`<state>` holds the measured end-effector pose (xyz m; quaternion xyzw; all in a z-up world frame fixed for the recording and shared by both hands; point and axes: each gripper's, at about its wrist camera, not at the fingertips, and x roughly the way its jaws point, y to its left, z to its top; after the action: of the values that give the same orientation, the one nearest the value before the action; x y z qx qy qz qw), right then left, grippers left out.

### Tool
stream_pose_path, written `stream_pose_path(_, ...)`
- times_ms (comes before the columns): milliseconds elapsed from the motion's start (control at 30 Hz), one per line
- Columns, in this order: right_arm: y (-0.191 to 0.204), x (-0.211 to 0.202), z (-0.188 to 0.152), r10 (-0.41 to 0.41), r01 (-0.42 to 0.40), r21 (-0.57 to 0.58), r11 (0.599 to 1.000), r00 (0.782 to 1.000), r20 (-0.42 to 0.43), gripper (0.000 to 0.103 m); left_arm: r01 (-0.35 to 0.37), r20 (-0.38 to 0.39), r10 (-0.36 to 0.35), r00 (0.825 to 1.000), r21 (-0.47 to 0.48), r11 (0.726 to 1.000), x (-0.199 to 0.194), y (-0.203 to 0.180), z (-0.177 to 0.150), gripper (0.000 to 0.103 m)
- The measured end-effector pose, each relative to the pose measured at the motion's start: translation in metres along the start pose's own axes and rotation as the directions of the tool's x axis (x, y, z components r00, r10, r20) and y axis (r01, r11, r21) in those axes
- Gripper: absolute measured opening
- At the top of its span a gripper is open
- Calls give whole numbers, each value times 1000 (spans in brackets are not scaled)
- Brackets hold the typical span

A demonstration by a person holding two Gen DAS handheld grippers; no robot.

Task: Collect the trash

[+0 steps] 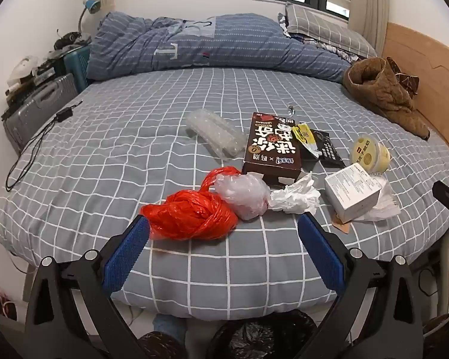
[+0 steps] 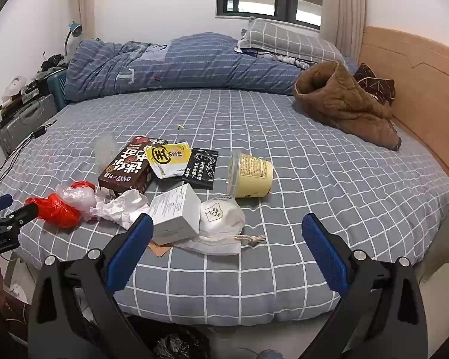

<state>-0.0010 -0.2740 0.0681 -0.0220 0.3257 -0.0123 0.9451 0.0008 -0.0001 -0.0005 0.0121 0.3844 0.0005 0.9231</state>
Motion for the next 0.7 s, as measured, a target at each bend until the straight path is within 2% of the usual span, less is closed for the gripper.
stream_pose_path(700,4,3,-1,25,-25,19,1000,1000,-15,96,7,13,-7,1000,-3,1000,3,3,-3,97)
